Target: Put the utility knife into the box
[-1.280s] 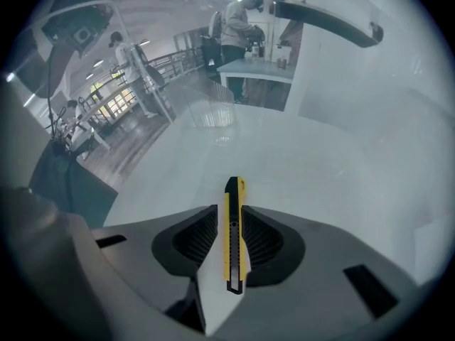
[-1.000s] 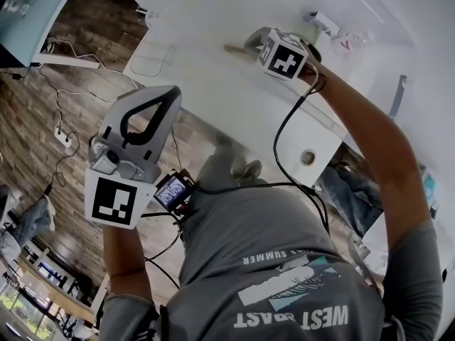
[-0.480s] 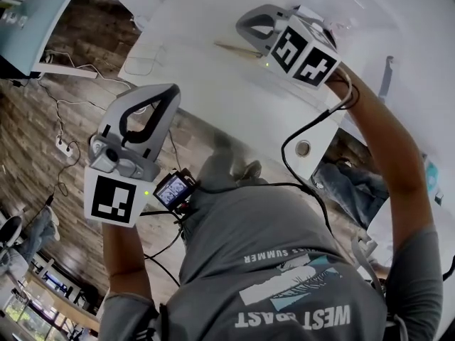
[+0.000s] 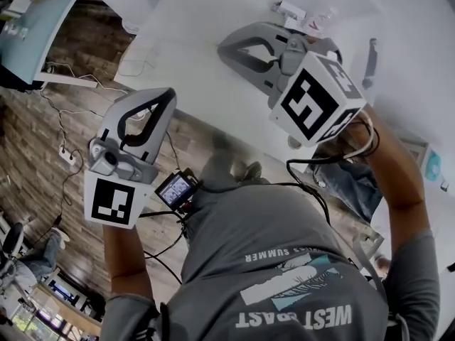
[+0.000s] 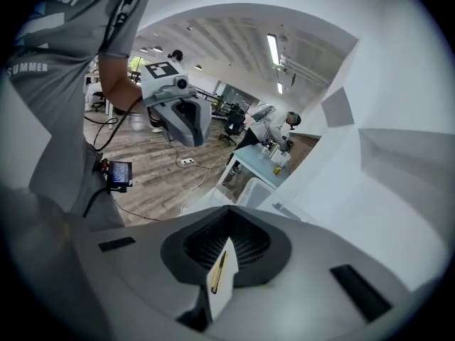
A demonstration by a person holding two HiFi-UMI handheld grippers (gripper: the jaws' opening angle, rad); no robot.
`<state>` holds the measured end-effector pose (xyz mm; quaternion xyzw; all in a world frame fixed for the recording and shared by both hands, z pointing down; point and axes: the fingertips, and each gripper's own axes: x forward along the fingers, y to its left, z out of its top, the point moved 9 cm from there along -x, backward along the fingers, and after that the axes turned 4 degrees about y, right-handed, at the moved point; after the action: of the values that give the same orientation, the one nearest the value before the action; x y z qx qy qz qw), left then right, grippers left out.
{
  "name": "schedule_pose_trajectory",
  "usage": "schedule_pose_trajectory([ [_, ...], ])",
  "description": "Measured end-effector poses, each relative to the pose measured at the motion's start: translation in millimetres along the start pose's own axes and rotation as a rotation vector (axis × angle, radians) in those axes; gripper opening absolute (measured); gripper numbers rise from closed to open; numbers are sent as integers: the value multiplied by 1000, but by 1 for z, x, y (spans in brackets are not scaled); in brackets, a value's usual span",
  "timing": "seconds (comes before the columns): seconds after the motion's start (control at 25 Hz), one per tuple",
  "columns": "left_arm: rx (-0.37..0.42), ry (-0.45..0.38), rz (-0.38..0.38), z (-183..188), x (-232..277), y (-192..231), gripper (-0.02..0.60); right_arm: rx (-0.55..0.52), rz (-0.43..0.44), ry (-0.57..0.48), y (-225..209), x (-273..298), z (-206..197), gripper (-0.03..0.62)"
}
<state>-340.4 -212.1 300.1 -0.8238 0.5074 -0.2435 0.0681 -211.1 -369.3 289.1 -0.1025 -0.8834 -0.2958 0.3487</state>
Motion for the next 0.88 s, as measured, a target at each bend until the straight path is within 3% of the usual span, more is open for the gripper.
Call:
schedule_pose_trajectory([
  [0.24,6,-21,-18,16,0,3,9,-22,16,-6,25,-29,21,9],
  [0.56,24,-59,-59,28,-15,0,9,65,-11,-6,67,-52,48,9],
  [0.72,64,-90,-53,33,-18,-31,9,76,-57,-20,106,-72,45,9],
  [0.88,77,-87,-44,80,6,-93,9,95,-72,-43,144,-140,8,9],
])
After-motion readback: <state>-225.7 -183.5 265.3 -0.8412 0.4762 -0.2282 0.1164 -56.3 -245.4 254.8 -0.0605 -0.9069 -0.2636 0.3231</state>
